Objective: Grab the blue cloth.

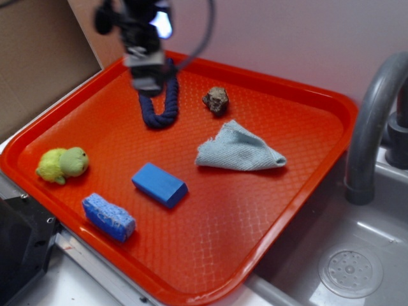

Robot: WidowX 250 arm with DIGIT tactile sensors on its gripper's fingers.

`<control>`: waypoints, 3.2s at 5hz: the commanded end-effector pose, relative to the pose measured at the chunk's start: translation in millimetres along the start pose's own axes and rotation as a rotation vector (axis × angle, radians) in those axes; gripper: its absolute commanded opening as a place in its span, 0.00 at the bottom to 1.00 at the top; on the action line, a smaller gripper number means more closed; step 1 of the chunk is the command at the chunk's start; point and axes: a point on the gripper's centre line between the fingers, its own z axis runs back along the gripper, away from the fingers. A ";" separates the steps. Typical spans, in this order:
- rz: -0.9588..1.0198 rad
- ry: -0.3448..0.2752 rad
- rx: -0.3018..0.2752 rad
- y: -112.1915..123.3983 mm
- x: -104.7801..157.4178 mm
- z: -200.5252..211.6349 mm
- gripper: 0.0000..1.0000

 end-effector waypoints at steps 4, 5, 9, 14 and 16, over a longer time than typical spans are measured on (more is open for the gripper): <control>-0.304 0.061 -0.180 -12.4 46.6 -109.0 1.00; -0.321 0.049 -0.234 -19.2 43.0 -118.5 0.00; -0.015 0.013 -0.102 -13.0 37.8 -115.5 0.00; 1.008 0.046 -0.042 4.7 -38.6 69.3 0.00; 0.969 -0.020 0.045 13.8 -44.7 74.5 0.00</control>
